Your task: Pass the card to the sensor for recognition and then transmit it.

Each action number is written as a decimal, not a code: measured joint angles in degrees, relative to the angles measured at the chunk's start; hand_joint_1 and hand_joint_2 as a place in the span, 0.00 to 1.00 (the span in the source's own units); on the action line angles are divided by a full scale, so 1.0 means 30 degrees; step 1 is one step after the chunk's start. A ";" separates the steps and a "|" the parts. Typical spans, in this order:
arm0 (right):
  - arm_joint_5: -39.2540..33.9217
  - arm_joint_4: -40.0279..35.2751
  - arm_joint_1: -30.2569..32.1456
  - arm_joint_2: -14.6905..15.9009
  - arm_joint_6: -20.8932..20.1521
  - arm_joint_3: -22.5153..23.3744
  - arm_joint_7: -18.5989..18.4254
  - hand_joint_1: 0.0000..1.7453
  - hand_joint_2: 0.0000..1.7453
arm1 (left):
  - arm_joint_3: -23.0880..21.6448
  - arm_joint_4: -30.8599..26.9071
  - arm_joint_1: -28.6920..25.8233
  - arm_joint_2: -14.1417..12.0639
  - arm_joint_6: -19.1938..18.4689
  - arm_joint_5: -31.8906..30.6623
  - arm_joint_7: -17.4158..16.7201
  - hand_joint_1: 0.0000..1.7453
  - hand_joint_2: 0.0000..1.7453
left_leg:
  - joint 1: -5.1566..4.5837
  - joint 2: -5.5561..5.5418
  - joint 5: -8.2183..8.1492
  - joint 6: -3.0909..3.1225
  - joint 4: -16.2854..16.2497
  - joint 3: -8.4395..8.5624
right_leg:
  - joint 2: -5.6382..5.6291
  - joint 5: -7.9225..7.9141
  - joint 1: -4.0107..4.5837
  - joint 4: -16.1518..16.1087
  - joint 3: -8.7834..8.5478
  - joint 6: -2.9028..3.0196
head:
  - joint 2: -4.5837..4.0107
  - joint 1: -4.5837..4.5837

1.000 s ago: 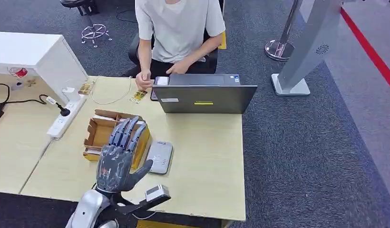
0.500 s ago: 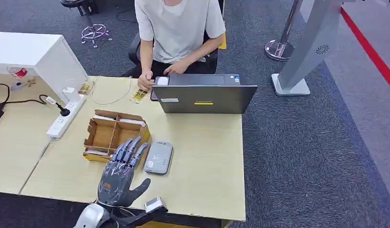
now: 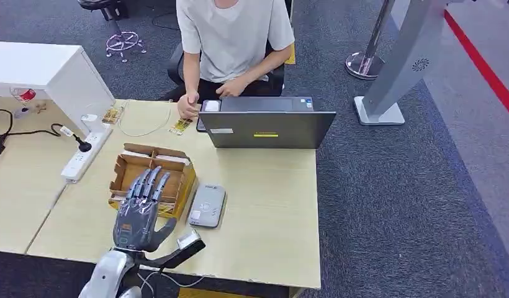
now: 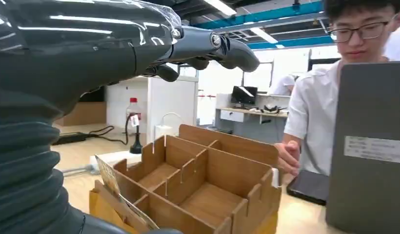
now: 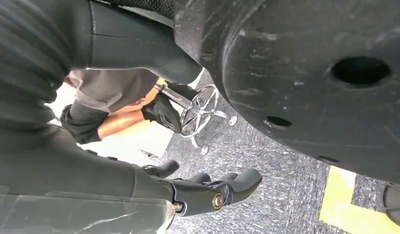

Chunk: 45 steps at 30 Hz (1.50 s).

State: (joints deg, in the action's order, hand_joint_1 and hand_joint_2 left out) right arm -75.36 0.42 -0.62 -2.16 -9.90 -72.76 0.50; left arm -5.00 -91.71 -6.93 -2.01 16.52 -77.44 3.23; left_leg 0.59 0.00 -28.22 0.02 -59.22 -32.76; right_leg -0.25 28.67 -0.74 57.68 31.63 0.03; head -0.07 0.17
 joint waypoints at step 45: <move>-0.0240 0.0058 -0.0243 0.0000 -0.0029 -0.0787 -0.0393 0.00 1.00 | 0.1697 0.2412 0.1923 0.0954 -0.0677 -0.3016 -0.2513 0.00 1.00 | 0.0000 -0.0007 0.0001 0.0000 -0.0002 0.0004 | 0.0005 -0.0005 0.0000 0.0000 -0.0003 0.0006 | 0.0000 0.0000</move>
State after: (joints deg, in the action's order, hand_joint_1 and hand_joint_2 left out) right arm -76.08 0.59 -1.35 -2.16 -9.99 -75.12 -0.68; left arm 0.09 -84.48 -1.16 0.85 14.49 -86.49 -4.31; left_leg 0.59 -0.02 -28.22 0.02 -59.23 -32.75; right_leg -0.23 28.65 -0.74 57.68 31.62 0.05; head -0.07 0.17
